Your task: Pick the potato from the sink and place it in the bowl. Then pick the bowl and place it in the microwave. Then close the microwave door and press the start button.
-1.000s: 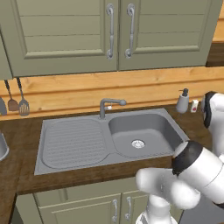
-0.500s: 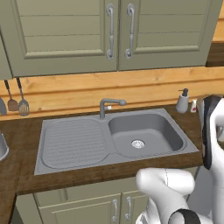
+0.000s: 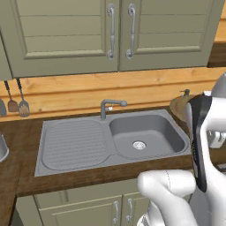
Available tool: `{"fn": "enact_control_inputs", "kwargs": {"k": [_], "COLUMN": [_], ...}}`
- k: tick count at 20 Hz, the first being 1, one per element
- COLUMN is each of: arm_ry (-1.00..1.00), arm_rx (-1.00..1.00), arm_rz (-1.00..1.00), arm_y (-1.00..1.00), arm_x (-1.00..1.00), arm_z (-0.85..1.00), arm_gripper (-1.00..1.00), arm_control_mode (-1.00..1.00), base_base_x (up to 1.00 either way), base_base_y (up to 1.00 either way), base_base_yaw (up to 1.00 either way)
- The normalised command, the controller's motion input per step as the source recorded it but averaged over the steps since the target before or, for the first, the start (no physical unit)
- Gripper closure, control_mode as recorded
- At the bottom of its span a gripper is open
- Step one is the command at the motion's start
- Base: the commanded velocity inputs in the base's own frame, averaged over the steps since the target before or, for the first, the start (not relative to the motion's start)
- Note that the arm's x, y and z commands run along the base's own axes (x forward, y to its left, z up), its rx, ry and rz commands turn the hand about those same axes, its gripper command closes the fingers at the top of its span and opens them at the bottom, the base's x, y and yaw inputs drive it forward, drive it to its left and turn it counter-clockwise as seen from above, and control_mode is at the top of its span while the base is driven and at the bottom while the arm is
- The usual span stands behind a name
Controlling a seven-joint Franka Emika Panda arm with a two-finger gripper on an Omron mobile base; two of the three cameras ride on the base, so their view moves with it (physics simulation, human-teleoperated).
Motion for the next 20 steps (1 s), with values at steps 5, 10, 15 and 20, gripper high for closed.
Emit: {"fn": "enact_control_inputs", "kwargs": {"k": [5,10,15,20], "arm_ry": [0.06,0.0,0.0,0.0], "arm_rx": [-0.08,-0.09,-0.01,0.0], "arm_rz": [0.2,0.11,0.03,0.0], "arm_y": [0.83,0.54,0.12,0.0], "arm_x": [-0.4,-0.48,-0.17,0.0], "arm_z": [0.75,0.61,0.17,0.0], "arm_gripper": [1.0,1.0,1.0,1.0], "arm_control_mode": [-1.0,-1.0,1.0,1.0], "base_base_x": [0.0,0.0,-0.37,-0.74], "base_base_y": [0.0,0.0,0.0,0.0], "base_base_yaw": [0.0,0.0,0.05,0.21]}}
